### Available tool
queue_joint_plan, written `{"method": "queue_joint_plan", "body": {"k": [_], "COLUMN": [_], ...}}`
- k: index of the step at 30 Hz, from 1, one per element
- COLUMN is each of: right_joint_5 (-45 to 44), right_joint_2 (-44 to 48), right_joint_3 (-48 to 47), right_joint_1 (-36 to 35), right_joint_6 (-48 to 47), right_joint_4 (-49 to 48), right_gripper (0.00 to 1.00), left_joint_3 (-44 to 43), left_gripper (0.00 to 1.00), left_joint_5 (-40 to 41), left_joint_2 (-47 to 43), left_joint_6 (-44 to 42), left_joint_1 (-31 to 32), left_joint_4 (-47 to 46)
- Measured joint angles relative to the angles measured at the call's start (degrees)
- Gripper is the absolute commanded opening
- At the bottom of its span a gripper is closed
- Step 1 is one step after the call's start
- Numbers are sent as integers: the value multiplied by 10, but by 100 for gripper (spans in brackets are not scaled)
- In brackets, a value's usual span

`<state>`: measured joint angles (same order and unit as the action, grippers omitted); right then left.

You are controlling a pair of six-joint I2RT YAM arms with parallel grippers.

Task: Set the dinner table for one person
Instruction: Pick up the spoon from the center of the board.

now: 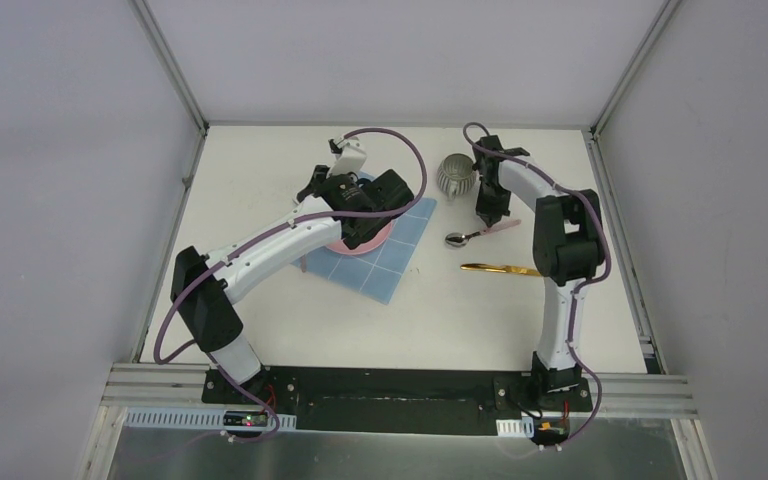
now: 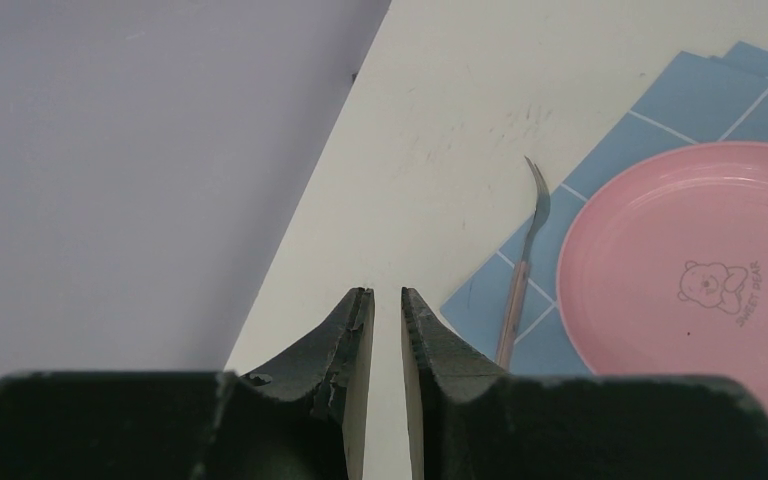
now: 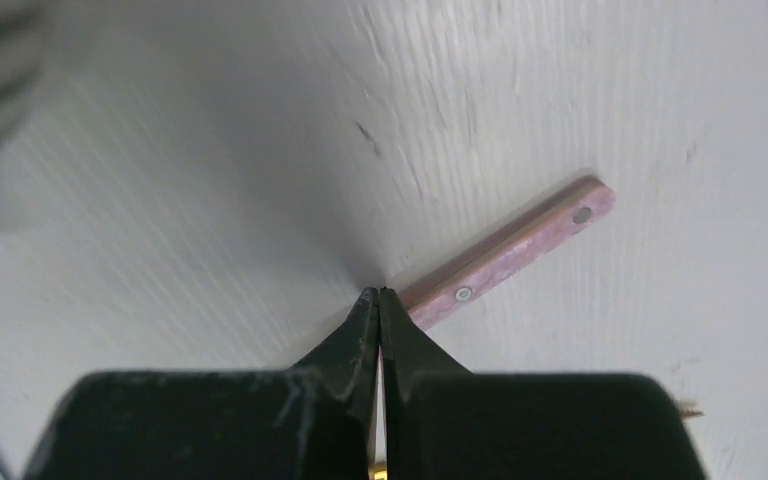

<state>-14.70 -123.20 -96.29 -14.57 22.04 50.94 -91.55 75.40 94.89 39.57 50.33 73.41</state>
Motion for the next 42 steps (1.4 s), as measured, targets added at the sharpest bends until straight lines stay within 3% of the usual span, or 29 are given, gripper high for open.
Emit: {"method": "queue_joint_plan", "body": {"k": [11,18,28,42], "right_joint_5": [14,7,-72,-65], "right_joint_2": [172,235,181,83], "right_joint_3": [169,217,137,120], "right_joint_1": [-65,-110,-32,2], "right_joint_6": [25,40,40,47], "right_joint_4": [-11,-13,-2,-2], "right_gripper": [0,0,0,0], "left_joint_3": [0,0,0,3], "left_gripper": [17,17,17,17], "left_joint_5": [0,-1,-1,-1], "left_joint_2": [0,0,0,-8], "left_joint_6": [0,0,0,0], "left_joint_1": [12,17,26,26], "left_joint_4": [-1,-1,-1,-2]}}
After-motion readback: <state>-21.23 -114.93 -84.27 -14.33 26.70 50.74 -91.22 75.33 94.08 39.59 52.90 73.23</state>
